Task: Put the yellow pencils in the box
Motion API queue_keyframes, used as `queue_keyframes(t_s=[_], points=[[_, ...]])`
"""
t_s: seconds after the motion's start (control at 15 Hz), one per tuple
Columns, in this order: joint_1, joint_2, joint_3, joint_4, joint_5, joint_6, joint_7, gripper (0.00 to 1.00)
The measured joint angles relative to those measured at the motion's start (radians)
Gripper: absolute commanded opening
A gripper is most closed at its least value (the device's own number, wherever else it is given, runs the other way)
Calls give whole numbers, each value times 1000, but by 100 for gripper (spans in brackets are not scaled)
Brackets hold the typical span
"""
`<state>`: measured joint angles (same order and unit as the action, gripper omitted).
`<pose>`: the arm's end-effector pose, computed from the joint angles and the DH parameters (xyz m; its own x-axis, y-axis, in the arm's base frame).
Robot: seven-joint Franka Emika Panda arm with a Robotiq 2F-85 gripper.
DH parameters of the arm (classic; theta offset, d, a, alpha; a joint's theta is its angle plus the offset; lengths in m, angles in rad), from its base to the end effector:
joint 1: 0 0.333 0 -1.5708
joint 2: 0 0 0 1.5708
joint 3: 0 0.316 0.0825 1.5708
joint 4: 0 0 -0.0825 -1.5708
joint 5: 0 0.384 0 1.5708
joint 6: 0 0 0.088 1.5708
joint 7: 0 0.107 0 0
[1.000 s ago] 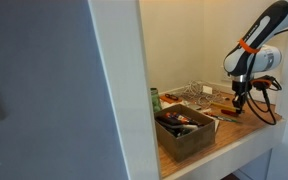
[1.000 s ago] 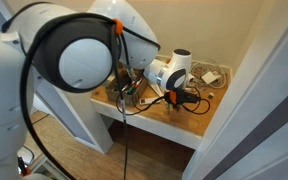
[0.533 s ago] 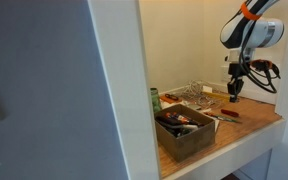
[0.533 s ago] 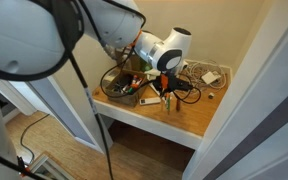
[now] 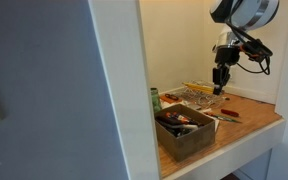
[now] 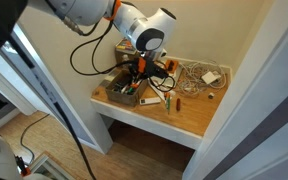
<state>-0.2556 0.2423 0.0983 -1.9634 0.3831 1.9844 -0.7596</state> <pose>0.5754 -0.0694 0.3398 0.9210 0.3869 0.0445 0.3709 -0.8366 -0.4031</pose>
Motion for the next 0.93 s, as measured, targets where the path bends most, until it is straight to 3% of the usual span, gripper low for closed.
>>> queue_keyframes(t_s=[0.27, 0.33, 0.93], points=[[10, -3, -5, -6, 7, -9, -4, 9], [10, -3, -7, -7, 8, -9, -7, 2], [63, 33, -21, 1, 57, -9, -73, 2]])
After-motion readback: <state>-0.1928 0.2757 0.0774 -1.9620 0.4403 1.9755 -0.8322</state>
